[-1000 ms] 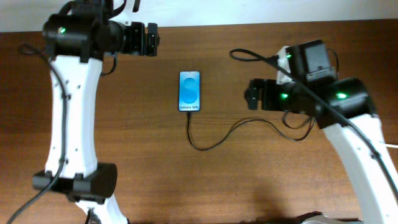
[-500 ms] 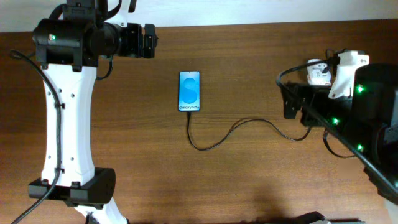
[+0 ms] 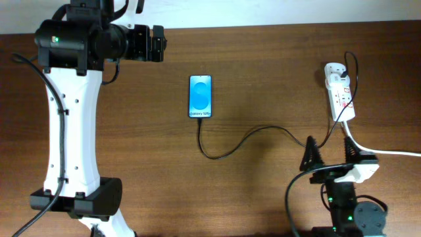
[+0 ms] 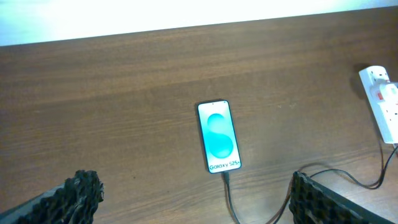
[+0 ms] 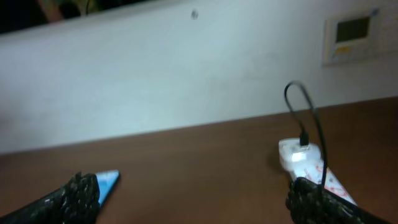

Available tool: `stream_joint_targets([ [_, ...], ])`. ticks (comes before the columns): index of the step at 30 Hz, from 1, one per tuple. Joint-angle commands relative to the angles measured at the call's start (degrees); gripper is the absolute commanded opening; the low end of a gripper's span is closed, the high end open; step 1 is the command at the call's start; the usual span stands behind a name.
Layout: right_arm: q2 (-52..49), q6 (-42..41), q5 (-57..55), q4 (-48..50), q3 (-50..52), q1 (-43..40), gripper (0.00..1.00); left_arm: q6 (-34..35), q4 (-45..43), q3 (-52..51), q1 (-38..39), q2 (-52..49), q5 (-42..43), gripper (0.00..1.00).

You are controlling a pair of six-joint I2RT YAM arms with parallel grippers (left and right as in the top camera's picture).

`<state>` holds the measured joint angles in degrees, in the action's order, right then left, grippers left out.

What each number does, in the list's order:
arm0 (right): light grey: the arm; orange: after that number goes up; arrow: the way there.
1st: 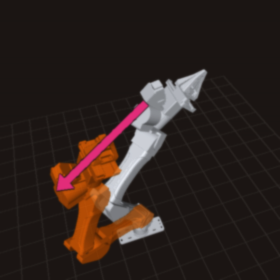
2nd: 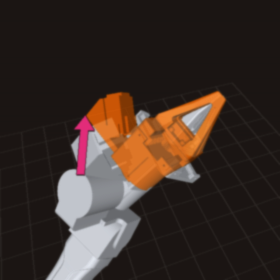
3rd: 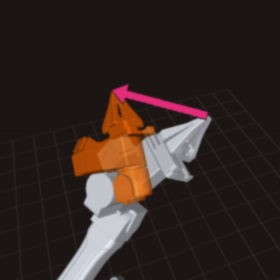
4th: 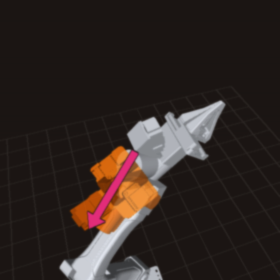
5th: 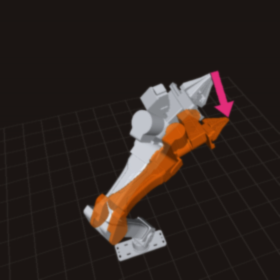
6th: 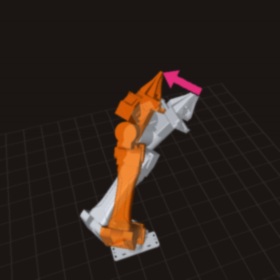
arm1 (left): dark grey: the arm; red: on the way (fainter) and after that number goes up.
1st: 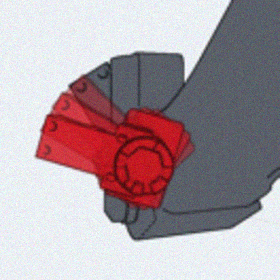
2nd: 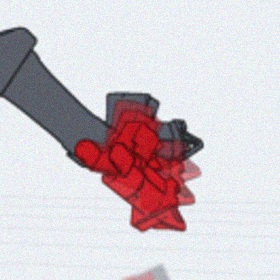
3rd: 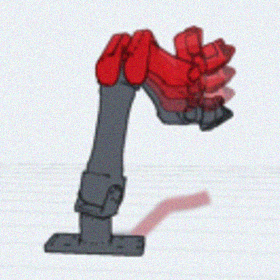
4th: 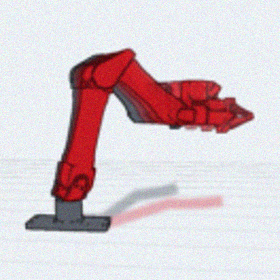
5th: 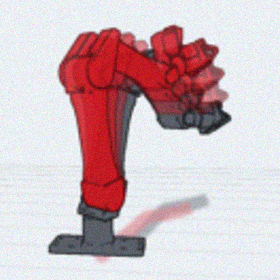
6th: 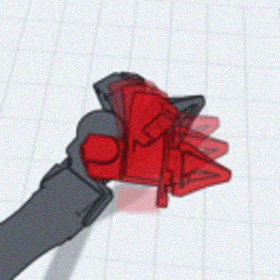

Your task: Plug charger to phone and switch on socket

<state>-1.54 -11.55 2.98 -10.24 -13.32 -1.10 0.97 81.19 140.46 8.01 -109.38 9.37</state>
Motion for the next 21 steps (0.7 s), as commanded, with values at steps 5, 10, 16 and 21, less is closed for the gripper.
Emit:
stream_joint_targets([
  [5, 1.36, 7.08, 5.07, 2.38, 9.46, -0.42, 0.98, -1.03, -0.07, -0.07, -0.02, 0.35, -0.2, 0.99],
  [10, 1.36, 8.35, 5.38, 4.31, 12.0, -0.42, 0.98, -1.03, -0.07, -0.07, -0.04, 0.33, -0.2, 0.99],
  [16, 1.36, 8.33, 5.42, 4.5, 12.04, -0.42, 0.98, -1.03, -0.07, -0.07, -0.04, 0.33, -0.22, 0.99],
  [21, 1.36, 8.33, 5.42, 4.5, 12.04, -0.42, 0.98, -1.03, -0.07, -0.07, -0.04, 0.35, -0.22, 0.99],
])
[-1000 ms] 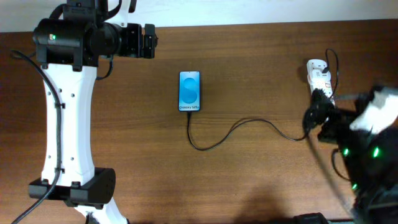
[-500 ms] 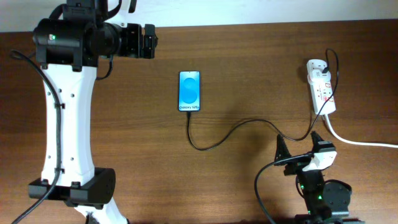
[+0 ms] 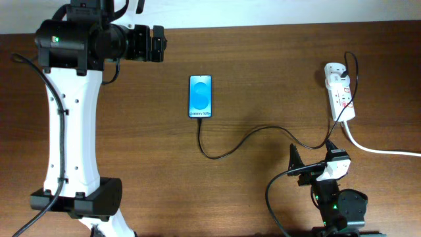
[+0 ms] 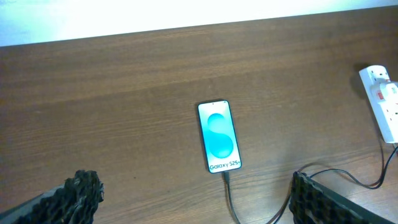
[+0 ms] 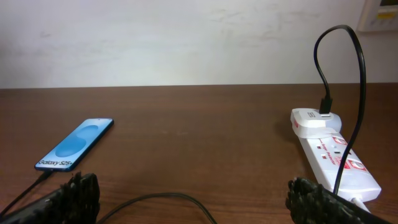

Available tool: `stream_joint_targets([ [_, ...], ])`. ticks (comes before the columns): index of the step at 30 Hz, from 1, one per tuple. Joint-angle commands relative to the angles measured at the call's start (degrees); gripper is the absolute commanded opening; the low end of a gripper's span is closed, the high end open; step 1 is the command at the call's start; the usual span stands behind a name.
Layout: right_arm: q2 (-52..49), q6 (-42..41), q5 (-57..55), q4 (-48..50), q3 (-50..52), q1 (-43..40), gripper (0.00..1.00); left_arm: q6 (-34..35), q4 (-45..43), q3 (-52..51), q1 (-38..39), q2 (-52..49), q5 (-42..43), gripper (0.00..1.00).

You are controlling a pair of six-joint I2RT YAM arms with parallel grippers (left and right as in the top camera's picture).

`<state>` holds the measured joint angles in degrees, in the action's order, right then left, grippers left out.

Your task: Plug charger to phone and switch on socket

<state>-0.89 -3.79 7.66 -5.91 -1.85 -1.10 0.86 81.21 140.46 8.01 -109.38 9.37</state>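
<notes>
A phone with a lit blue screen lies face up at the table's middle, also seen as the phone and the phone. A black cable runs from its lower end across the wood to a white power strip at the right, where a white charger sits in the strip. My left gripper is open, high above the table. My right gripper is open near the front edge, over the cable, holding nothing.
The strip's white mains lead trails off the right edge. The left arm's white column stands along the table's left side. A pale wall rises behind the far edge.
My right gripper has drawn back toward the front edge and shifted left; its camera now looks level across the table. Phone, cable, strip and left arm are where they were.
</notes>
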Motion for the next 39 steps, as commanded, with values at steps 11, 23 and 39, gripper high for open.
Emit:
stream_joint_targets([
  [11, 0.68, 0.57, 0.74, 0.17, 0.57, -0.42, 0.98, -1.03, -5.33, -17.68, -0.02, 13.81, -3.82, 0.99],
  [23, 0.7, 0.57, 0.74, 0.17, 0.57, -0.42, 0.98, -17.49, -80.3, -121.9, -4.17, 81.53, -1.73, 0.99],
  [39, 0.68, 0.57, 0.74, 0.17, 0.57, -0.42, 0.98, -20.68, -77.22, -139.97, -4.33, 109.09, -3.21, 0.99],
])
